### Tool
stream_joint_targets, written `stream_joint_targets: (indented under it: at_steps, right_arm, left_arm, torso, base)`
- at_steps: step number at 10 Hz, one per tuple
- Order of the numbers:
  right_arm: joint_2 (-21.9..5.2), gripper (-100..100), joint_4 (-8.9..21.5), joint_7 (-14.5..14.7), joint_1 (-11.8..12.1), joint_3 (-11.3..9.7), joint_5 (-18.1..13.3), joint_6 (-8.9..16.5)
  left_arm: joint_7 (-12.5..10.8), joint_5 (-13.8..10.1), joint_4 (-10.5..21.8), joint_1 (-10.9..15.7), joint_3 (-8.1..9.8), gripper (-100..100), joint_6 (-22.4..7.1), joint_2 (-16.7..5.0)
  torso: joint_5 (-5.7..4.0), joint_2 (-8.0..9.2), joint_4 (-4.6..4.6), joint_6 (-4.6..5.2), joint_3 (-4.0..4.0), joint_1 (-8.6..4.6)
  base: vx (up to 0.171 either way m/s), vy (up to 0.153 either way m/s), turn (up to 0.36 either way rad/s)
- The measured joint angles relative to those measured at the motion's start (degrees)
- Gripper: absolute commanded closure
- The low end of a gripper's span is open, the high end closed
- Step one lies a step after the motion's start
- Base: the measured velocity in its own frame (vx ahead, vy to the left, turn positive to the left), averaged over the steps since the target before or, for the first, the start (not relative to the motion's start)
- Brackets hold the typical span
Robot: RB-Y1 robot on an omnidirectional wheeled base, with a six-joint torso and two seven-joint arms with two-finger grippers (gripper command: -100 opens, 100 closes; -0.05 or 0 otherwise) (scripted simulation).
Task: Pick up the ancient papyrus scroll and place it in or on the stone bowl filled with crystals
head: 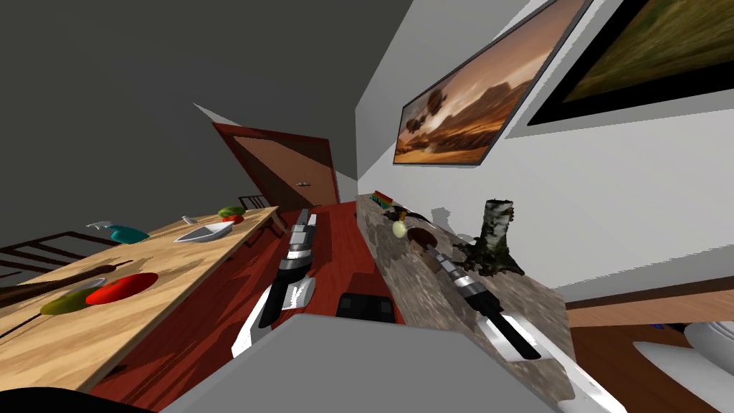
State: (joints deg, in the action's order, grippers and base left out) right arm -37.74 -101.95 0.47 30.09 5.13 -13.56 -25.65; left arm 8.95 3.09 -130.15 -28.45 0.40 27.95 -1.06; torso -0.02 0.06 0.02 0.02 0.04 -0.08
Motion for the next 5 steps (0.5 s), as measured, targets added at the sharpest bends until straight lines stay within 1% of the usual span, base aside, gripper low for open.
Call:
stream_joint_targets:
  at_steps: [1,3,5]
  right_arm:
    - [-1.7,-100,0.7,0.09,0.12,-0.02,-0.64,0.0]
    - [-4.74,-100,3.0,0.59,-0.55,-0.69,-2.32,-0.13]
    - [-8.11,-100,5.12,1.22,-0.66,-1.1,-4.07,-0.71]
  left_arm:
    - [0.0,0.0,0.0,0.0,0.0,0,0.0,0.0]
    - [0.0,0.0,0.0,0.0,0.0,0,0.0,0.0]
    - [0.0,0.0,0.0,0.0,0.0,0,0.0,0.0]
  torso:
    - [0.0,0.0,0.0,0.0,0.0,-0.01]
    - [0.0,0.05,0.01,0.0,0.03,0.01]
    - [0.0,0.1,0.01,0.01,0.05,0.04]
  base:
    - [-0.046,-0.018,0.133]
    - [-0.055,-0.012,0.112]
    - [-0.066,-0.004,0.109]
